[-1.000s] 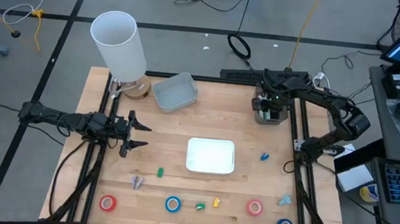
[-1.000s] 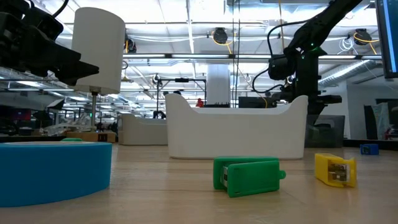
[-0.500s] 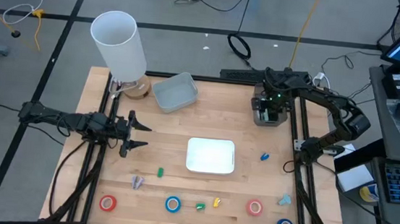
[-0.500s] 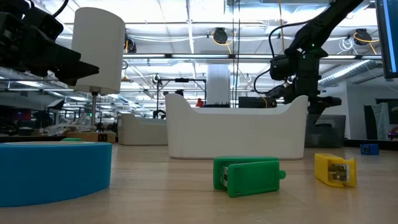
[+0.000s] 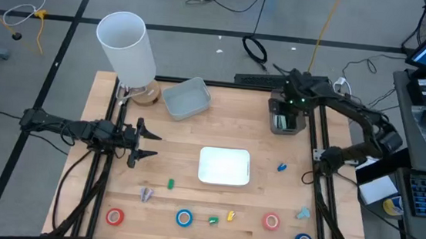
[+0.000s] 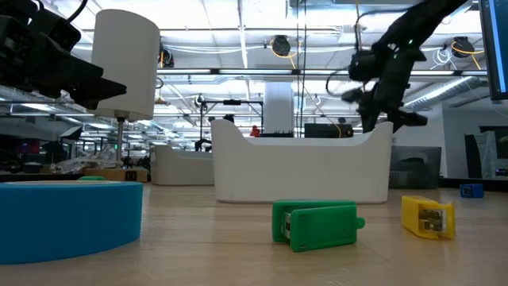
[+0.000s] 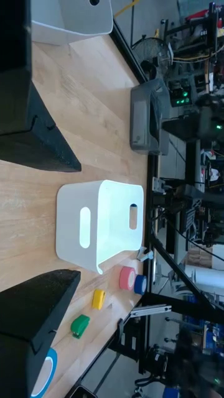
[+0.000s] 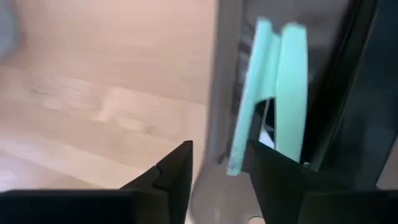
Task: Pick and place Stapler, Stapler remover, tape
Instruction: Put the blue stapler into the black bin
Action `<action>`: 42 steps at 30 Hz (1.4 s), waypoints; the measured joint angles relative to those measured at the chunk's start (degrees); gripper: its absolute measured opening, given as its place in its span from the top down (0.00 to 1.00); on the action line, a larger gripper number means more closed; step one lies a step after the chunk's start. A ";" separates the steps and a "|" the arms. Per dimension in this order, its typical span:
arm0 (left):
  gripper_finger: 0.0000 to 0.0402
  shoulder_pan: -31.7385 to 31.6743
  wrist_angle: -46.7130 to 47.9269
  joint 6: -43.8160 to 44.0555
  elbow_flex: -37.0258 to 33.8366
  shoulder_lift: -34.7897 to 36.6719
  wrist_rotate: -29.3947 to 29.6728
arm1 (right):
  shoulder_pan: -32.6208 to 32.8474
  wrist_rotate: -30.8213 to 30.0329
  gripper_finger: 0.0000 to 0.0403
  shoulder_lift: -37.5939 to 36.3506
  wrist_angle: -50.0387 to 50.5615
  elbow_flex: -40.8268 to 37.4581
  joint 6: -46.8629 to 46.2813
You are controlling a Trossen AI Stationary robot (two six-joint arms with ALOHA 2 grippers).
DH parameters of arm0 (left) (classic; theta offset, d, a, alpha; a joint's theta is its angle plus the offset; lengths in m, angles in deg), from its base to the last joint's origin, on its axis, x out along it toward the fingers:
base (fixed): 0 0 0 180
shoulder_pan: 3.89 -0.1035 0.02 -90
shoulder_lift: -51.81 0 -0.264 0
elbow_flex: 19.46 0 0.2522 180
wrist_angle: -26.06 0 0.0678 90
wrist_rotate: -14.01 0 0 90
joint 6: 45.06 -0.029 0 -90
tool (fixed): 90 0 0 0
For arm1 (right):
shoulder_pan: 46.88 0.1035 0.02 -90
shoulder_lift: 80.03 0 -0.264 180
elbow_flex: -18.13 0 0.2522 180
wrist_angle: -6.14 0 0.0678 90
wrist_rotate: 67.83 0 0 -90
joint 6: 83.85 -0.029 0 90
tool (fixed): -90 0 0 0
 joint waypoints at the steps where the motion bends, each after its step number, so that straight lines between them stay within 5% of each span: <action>1: 0.33 0.00 0.00 0.00 0.00 0.00 0.00 | 0.63 -0.09 0.67 -1.87 -0.18 0.00 -0.02; 10: 0.33 0.00 0.00 -0.02 0.00 0.00 0.02 | 13.04 -1.71 0.85 -19.61 0.38 0.00 -0.67; 17: 0.33 0.00 0.00 0.19 0.00 0.00 0.00 | 27.09 -4.66 0.99 -26.69 6.66 -0.02 1.37; 23: 0.33 0.00 0.00 0.22 0.00 0.00 -0.02 | 39.27 -4.54 0.98 -27.18 16.59 -1.16 9.87; 29: 0.33 0.00 0.00 0.39 0.00 0.01 -0.01 | 47.38 -4.44 0.99 -27.11 12.99 -10.29 13.47; 35: 0.33 -0.02 -0.12 1.41 0.00 0.02 -0.02 | 49.32 -1.56 1.00 -26.47 4.55 -19.21 17.90; 42: 0.33 -0.02 -0.20 2.89 0.00 0.02 0.00 | 49.42 -5.66 1.00 -22.92 2.72 -20.44 22.93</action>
